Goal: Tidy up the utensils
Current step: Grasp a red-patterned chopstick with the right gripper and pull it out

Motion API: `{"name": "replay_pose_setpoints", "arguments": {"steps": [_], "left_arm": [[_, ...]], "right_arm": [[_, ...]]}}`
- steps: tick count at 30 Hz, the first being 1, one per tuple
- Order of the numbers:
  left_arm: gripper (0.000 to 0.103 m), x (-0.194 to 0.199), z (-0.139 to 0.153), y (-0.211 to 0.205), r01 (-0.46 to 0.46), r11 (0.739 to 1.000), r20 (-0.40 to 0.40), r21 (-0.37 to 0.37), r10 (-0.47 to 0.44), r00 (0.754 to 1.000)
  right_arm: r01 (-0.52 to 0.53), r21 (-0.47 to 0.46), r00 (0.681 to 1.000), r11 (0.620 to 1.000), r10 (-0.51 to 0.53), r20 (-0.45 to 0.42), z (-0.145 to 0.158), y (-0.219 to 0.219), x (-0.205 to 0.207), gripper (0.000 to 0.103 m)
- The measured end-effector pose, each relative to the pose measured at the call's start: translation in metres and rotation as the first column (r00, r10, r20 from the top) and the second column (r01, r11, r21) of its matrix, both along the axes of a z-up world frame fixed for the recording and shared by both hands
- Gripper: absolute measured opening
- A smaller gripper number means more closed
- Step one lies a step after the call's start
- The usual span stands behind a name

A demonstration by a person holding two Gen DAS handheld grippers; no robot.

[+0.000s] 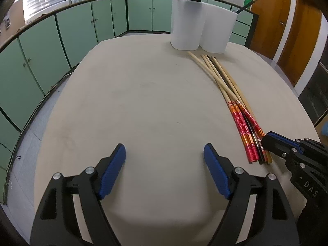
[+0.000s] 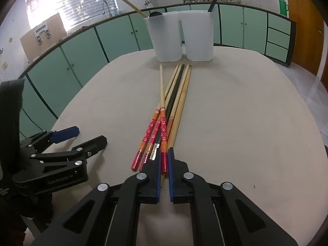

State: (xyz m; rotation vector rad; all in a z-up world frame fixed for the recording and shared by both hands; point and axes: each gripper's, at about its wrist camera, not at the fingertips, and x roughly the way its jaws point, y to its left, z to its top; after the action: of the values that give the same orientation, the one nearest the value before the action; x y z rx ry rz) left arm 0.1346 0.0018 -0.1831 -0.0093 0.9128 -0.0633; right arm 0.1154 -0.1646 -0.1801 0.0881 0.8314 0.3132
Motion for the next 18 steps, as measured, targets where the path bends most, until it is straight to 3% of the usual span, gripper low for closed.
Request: {"name": "replay_pose_setpoints", "arguments": {"steps": [11, 18], "left_arm": [[0.077, -0.005, 0.001, -0.015, 0.03, 0.999, 0.004, -0.028, -0.03, 1.0], [0.077, -0.009, 0.002, -0.038, 0.088, 0.995, 0.006, -0.048, -0.087, 0.996]], "right_arm": [[0.141, 0.027, 0.989, 0.99, -0.142, 0.034, 0.004, -0.037, -0.008, 0.006], [0.177, 0.037, 0.984, 0.983, -0.177, -0.027, -0.007, -0.049, -0.002, 0.006]]}}
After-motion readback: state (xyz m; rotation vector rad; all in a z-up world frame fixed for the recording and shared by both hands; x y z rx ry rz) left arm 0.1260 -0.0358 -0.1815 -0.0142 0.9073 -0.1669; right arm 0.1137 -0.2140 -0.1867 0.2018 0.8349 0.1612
